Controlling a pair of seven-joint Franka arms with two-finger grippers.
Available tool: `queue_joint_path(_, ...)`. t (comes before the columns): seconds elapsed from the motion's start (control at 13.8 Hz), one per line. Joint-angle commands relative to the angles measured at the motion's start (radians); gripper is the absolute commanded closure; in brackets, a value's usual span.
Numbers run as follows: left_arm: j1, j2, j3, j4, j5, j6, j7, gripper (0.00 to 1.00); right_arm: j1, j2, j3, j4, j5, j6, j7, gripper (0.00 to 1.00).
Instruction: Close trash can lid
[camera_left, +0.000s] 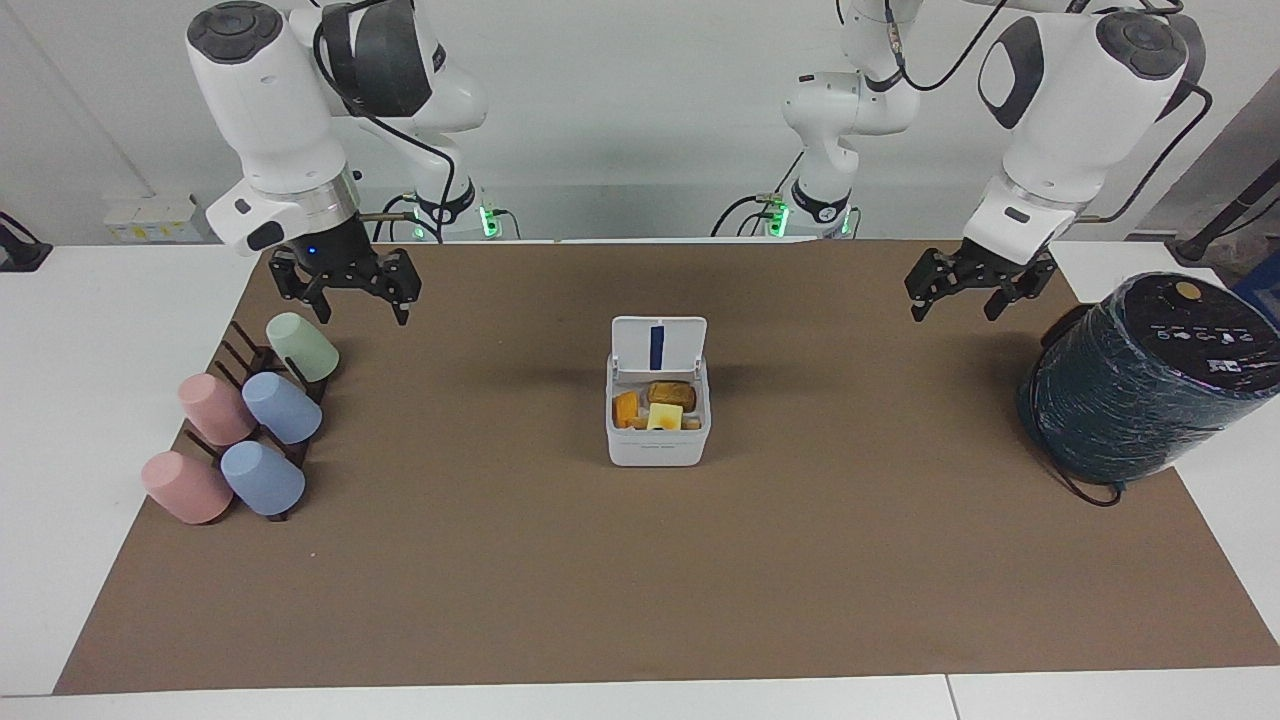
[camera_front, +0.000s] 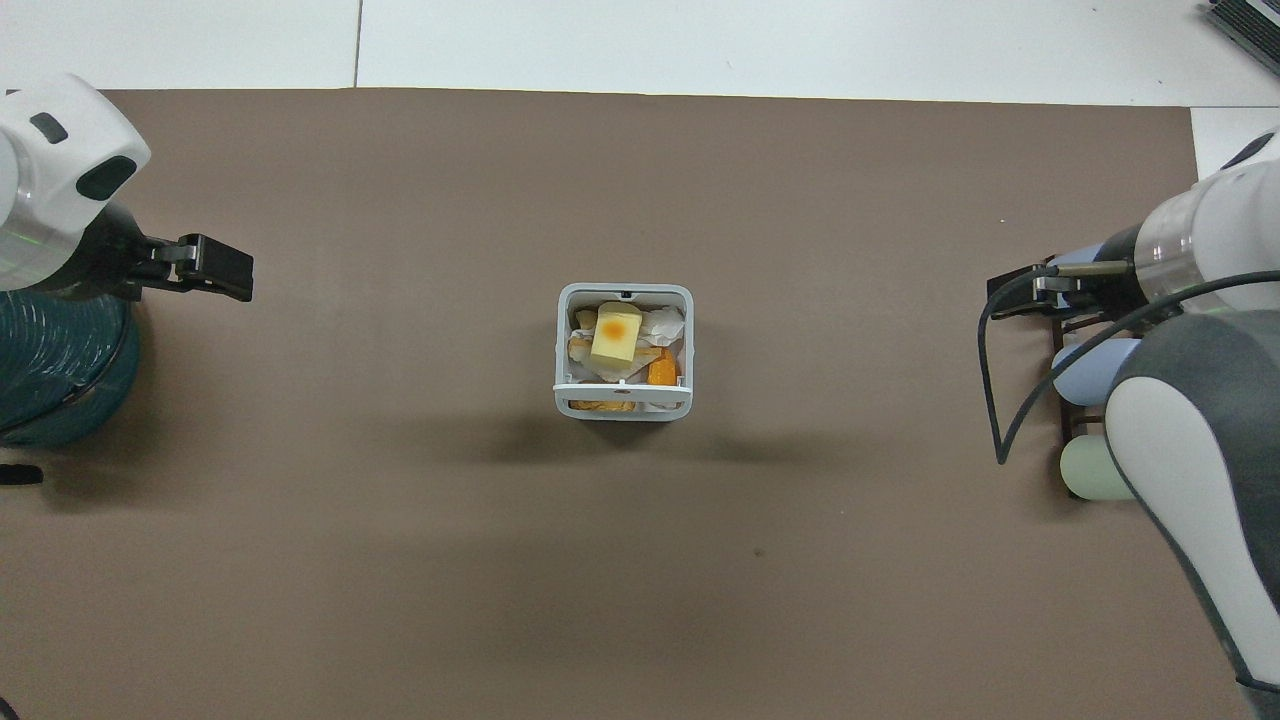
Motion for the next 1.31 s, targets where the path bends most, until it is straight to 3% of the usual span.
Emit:
queue_joint_path(0.0, 0.005, -0.035, -0.004, -0.043, 0.019, 0.029, 0.011, 0.00, -0.013, -0.009, 0.002, -0.005, 0.023, -0.011, -0.025, 0.00)
queue_joint_path(1.02, -0.048, -0.044, -0.013, -0.055, 0.017, -0.010, -0.006, 0.00, -0.013, -0.009, 0.003, -0.005, 0.023, -0.011, -0.025, 0.00)
queue_joint_path(1.23, -0.084, -0.058, -0.013, -0.079, 0.017, -0.008, -0.085, 0.69, -0.013, -0.009, 0.003, -0.005, 0.023, -0.011, -0.025, 0.00)
